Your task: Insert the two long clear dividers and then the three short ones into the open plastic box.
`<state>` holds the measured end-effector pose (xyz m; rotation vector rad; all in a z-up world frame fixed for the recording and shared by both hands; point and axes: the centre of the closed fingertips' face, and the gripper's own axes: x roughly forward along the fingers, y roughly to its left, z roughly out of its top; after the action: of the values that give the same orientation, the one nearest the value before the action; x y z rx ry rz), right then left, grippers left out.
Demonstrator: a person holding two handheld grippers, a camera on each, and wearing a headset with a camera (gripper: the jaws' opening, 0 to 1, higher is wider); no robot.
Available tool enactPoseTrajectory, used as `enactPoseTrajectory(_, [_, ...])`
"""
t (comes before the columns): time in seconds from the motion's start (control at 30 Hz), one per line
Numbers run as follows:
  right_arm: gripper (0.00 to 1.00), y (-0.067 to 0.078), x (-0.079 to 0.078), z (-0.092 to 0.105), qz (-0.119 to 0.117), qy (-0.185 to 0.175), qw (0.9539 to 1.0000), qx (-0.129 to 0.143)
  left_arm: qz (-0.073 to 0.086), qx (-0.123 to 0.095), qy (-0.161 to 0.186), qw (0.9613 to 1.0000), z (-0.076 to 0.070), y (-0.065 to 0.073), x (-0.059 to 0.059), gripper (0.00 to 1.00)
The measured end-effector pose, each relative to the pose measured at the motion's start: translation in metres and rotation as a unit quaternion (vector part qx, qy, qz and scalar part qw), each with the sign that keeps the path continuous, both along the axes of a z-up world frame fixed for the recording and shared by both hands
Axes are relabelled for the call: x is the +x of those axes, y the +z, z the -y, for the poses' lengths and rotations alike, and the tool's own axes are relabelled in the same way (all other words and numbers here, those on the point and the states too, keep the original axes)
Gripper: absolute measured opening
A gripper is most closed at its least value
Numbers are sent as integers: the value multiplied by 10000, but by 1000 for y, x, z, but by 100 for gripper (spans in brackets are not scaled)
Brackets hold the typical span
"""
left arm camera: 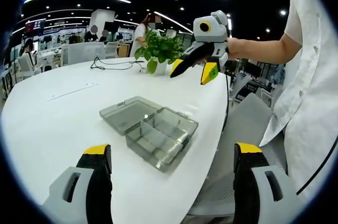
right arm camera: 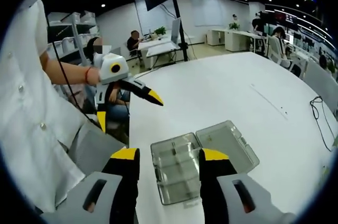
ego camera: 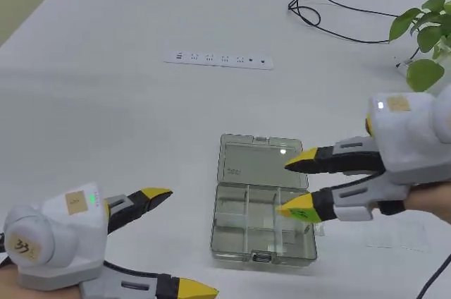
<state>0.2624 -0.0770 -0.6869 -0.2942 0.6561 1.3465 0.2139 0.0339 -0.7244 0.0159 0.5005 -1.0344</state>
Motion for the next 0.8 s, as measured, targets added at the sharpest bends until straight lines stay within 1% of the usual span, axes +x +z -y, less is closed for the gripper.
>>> enactPoseTrajectory(0.13, [49,-7,-2,23,-33,-44,9999,-147,-20,56,3,10000,0,-1,-1,99])
enactPoseTrajectory(0.23, [50,-15,-3,41,-79,-88,9995,-300,-20,75,20,10000,0,-1,-2,99])
enactPoseTrajectory(0.3, [50,-20,-4,50,-76,-76,9991,-401,-23,93,33,9999,0,-1,-2,99])
enactPoseTrajectory(0.33, [51,-25,-4,60,-80,-60,9989,-468,-23,104,34,9999,0,-1,-2,99])
enactPoseTrajectory(0.4, [52,-33,-2,73,-108,-46,9983,-579,-15,112,46,9999,1,0,-2,99])
enactPoseTrajectory(0.47, [53,-41,-1,84,-96,-12,9973,-726,-16,115,66,9999,1,0,-1,99])
enactPoseTrajectory(0.5, [53,-42,-1,86,-86,2,9971,-759,-10,123,75,9999,0,0,-1,99])
enactPoseTrajectory(0.53, [54,-46,-1,91,-58,39,9965,-838,-12,127,84,9999,0,0,-1,99])
enactPoseTrajectory(0.63, [55,-55,0,102,-71,102,9947,-1024,-22,157,89,9998,0,0,-1,99])
enactPoseTrajectory(0.67, [55,-59,0,108,-57,157,9932,-1149,-25,158,94,9998,0,0,-2,99])
enactPoseTrajectory(0.8, [57,-72,1,124,21,319,9889,-1449,-40,174,124,9998,0,-1,-2,99])
